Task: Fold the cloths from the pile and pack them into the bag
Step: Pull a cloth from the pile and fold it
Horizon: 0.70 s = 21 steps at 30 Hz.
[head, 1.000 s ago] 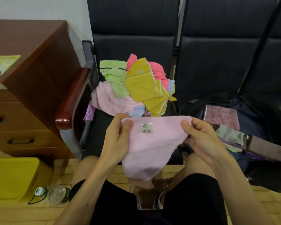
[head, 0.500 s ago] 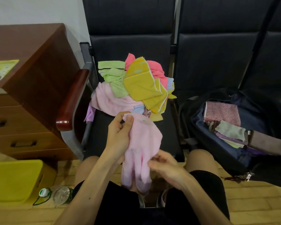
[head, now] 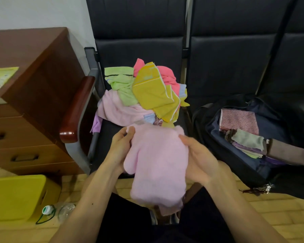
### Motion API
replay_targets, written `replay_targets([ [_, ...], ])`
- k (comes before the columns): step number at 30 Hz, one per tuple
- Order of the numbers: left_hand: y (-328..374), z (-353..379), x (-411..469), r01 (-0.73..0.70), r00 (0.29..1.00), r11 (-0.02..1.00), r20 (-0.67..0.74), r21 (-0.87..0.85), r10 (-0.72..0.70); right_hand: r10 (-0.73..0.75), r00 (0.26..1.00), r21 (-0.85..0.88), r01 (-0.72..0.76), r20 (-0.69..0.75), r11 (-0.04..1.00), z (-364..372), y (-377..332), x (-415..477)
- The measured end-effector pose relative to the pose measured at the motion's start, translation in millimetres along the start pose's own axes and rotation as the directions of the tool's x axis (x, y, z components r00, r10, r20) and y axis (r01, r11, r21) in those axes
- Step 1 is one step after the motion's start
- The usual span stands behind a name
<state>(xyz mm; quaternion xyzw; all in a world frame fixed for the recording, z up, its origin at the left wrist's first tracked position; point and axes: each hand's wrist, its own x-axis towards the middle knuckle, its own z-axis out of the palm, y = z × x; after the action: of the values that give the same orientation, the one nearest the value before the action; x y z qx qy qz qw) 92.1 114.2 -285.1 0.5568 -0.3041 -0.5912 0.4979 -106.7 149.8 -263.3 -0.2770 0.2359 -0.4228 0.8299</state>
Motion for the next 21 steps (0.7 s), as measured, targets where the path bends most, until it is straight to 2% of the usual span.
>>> replay_targets([
  [2, 5.7, 9.7, -11.6, 0.085, 0.996, 0.995, 0.020, -0.053, -0.084, 0.023, 1.000, 0.105, -0.023, 0.004, 0.994, 0.8, -8.7, 3.1],
  [3, 6.1, 16.3, -18.7, 0.123, 0.989, 0.990, 0.091, -0.065, -0.117, 0.007, 1.000, 0.130, -0.005, -0.014, 0.991, 2.5, -13.4, 5.3],
  [4, 1.8, 12.7, -18.0, 0.143, 0.987, 0.986, 0.079, -0.081, -0.137, -0.028, 0.999, 0.151, 0.032, -0.030, 0.988, 3.2, -18.8, 5.7],
  [5, -3.7, 10.4, -21.8, 0.097, 0.995, 0.987, 0.044, -0.126, -0.092, -0.061, 0.997, 0.168, 0.068, -0.044, 0.983, 4.8, -24.0, 7.4],
  [6, -5.2, 14.7, -25.8, 0.224, 0.974, 0.967, -0.017, -0.119, -0.228, -0.091, 0.994, 0.176, 0.101, -0.065, 0.979, 6.1, -29.4, 9.0],
  [7, -10.8, 11.4, -32.7, 0.314, 0.949, 0.941, 0.081, -0.122, -0.306, -0.118, 0.989, 0.185, 0.132, -0.085, 0.974, 4.8, -33.8, 10.5],
  [8, -18.1, 13.1, -38.9, 0.400, 0.875, 0.914, 0.327, -0.074, -0.357, -0.133, 0.985, 0.191, 0.152, -0.106, 0.970, 3.9, -38.0, 11.4],
  [9, -24.3, 22.2, -35.2, 0.491, 0.820, 0.869, 0.372, -0.065, -0.436, -0.147, 0.980, 0.183, 0.171, -0.137, 0.968, 2.4, -42.7, 12.4],
  [10, -32.8, 17.8, -29.4, 0.525, 0.787, 0.849, 0.411, -0.056, -0.459, -0.155, 0.975, 0.175, 0.183, -0.161, 0.967, 0.2, -46.6, 13.6],
  [12, -54.4, -3.7, -27.1, 0.475, 0.747, 0.880, 0.540, -0.024, -0.389, -0.174, 0.959, 0.188, 0.217, -0.221, 0.958, -7.4, -53.1, 15.5],
  [15, -52.8, -2.8, -25.2, 0.379, 0.737, 0.920, 0.570, 0.095, -0.363, -0.186, 0.925, 0.182, 0.257, -0.332, 0.949, -26.7, -55.7, 20.4],
  [18, -53.1, -7.4, -25.1, 0.304, 0.779, 0.947, 0.546, 0.099, -0.307, -0.169, 0.912, 0.248, 0.274, -0.375, 0.929, -43.5, -49.2, 22.8],
  [21, -38.9, 1.5, -27.0, 0.285, 0.865, 0.956, 0.410, 0.076, -0.291, -0.121, 0.908, 0.315, 0.260, -0.401, 0.913, -45.0, -18.1, 19.4],
])
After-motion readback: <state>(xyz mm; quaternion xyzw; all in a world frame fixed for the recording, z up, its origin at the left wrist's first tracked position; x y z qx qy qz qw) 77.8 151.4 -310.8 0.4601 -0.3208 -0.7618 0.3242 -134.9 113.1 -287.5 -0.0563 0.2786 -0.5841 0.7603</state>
